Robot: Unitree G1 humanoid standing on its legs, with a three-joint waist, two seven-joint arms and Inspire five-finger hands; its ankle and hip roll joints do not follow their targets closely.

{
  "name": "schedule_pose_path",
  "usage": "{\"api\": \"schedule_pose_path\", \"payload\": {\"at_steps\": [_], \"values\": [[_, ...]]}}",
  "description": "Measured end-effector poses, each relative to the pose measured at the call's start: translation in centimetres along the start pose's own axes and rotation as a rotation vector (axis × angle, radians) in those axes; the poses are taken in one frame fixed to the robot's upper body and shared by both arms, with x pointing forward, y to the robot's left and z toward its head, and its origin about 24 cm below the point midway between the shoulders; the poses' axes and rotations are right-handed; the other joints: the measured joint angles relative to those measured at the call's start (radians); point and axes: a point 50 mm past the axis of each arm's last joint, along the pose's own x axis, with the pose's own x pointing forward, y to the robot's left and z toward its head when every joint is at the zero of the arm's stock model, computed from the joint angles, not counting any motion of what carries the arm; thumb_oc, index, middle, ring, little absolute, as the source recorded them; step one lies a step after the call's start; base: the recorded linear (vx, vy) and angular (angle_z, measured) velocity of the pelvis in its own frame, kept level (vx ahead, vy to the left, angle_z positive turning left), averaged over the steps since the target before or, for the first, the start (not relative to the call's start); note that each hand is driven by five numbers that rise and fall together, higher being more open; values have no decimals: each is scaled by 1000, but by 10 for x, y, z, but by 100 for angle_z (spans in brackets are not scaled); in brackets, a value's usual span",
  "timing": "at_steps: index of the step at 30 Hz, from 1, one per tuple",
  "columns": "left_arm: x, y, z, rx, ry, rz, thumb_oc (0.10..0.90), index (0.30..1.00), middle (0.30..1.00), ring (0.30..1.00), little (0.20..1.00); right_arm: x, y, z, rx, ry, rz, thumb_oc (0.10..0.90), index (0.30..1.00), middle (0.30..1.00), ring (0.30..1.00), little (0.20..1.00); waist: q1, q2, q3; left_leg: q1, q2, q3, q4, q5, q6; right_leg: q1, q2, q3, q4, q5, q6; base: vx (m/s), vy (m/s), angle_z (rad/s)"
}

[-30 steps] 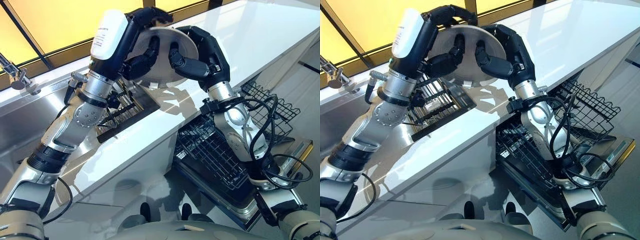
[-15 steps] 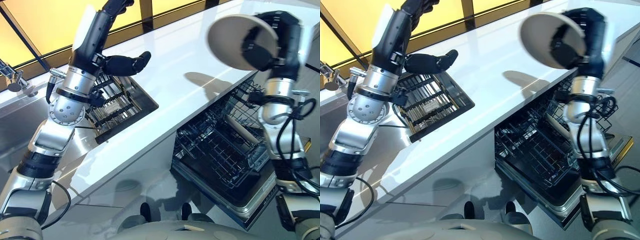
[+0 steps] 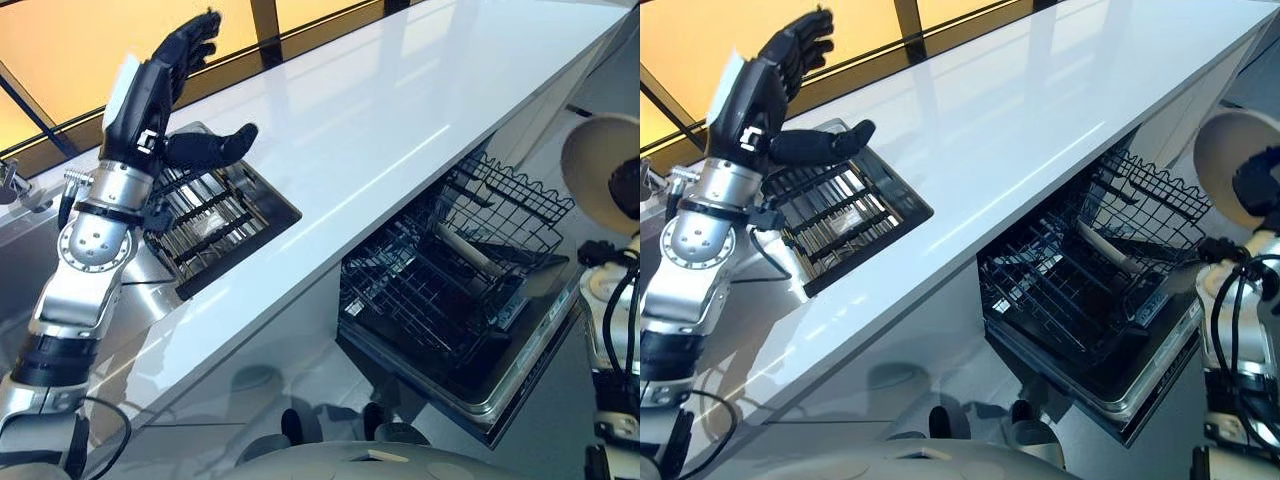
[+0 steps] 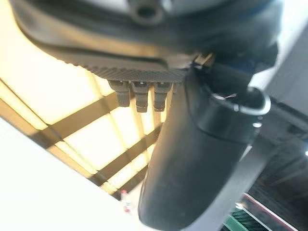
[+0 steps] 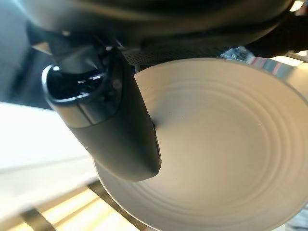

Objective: Pick up plates and place into dishwasher.

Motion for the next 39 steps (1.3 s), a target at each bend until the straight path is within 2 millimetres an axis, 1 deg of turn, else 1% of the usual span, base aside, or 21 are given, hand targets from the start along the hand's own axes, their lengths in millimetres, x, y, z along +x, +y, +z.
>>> {"api": "schedule_pose_path", "payload": {"at_steps": [3, 5, 8, 10, 12, 15, 20, 23, 26, 29, 33, 34, 39], "values": [[-14, 2, -18, 1, 91, 13, 800, 900, 900, 900, 900, -19, 6, -21, -34, 83, 103, 100, 300, 300, 300, 200, 0, 6, -4, 0, 1, 0, 0, -2, 0, 0, 0, 0, 0, 0, 1, 0, 0, 0], [-23, 1, -31, -15, 154, 39, 800, 900, 900, 900, 900, -30, 14, -30, -44, 120, 167, 100, 300, 300, 300, 200, 0, 13, -8, 1, 1, 2, 0, -8, -3, 0, -2, 3, 0, -3, 5, 0, 0, 0], [-30, -2, -42, -35, 211, 71, 800, 900, 900, 900, 900, -41, 25, -35, -90, 121, 271, 100, 300, 300, 300, 200, 7, 14, -9, 1, 2, 8, 0, -8, -3, -1, -3, 6, 0, -4, 6, 5, 8, -1], [-35, -4, -45, -15, 229, 77, 800, 900, 900, 900, 900, -45, 30, -34, -106, 108, 304, 100, 300, 300, 300, 200, 9, 14, -9, 1, 1, 8, 0, -8, -2, -1, -3, 5, 0, -4, 6, 0, 0, 0], [-38, -5, -48, -17, 243, 78, 800, 900, 900, 900, 900, -48, 34, -34, -119, 100, 329, 100, 300, 300, 300, 200, 10, 14, -9, 1, 1, 7, 0, -2, 5, 1, -3, 2, 0, -4, 6, 11, 13, 5], [-41, -7, -52, -28, 263, 87, 800, 900, 900, 900, 900, -55, 41, -35, -135, 100, 373, 100, 300, 300, 300, 200, 19, 14, -9, 1, 0, -2, 0, 0, 3, 3, -2, -3, 0, -3, 5, 12, 12, 5], [-45, -10, -56, -44, 289, 91, 800, 900, 900, 900, 900, -76, 60, -40, -151, 136, 468, 100, 300, 300, 300, 200, 29, 14, -9, 4, 0, -15, 0, 1, 3, 12, -3, -15, 0, -3, 4, 14, 6, 7], [-45, -12, -57, -57, 295, 95, 800, 900, 900, 900, 900, -87, 68, -45, -196, 152, 524, 100, 300, 300, 300, 200, 40, 14, -9, 6, -1, -26, 0, 2, 5, 21, -6, -29, 0, -9, 13, 16, 10, 13], [-45, -12, -57, -57, 295, 95, 800, 900, 900, 900, 900, -92, 72, -51, -219, 185, 539, 100, 300, 300, 300, 200, 61, 14, -9, 4, -2, -28, 0, 3, 5, 23, -8, -32, 0, -9, 13, 24, 8, 7], [-45, -13, -57, -57, 296, 94, 800, 900, 900, 900, 900, -94, 79, -59, -279, 234, 556, 100, 300, 300, 300, 200, 68, 14, -9, 1, -4, -38, 0, 8, 7, 26, -9, -45, 0, -9, 13, 34, 3, 13], [-46, -13, -58, -58, 298, 90, 800, 900, 900, 900, 900, -98, 84, -67, -337, 276, 576, 100, 300, 300, 300, 200, 78, 13, -9, 1, -5, -52, 0, 11, 6, 34, -10, -61, 0, -12, 12, 34, 1, 13], [-46, -14, -58, -59, 298, 86, 800, 900, 900, 900, 900, -98, 86, -68, -352, 287, 579, 100, 300, 300, 300, 200, 86, 14, -9, 1, -4, -53, 0, 12, 5, 35, -10, -63, 0, -13, 13, 29, 4, 5], [-46, -19, -59, -67, 305, 60, 800, 900, 900, 900, 900, -98, 94, -66, -360, 291, 580, 100, 300, 300, 300, 200, 93, 13, -8, -1, -6, -73, 0, 17, 6, 41, -11, -84, 0, -13, 13, 28, 4, 10]]}}
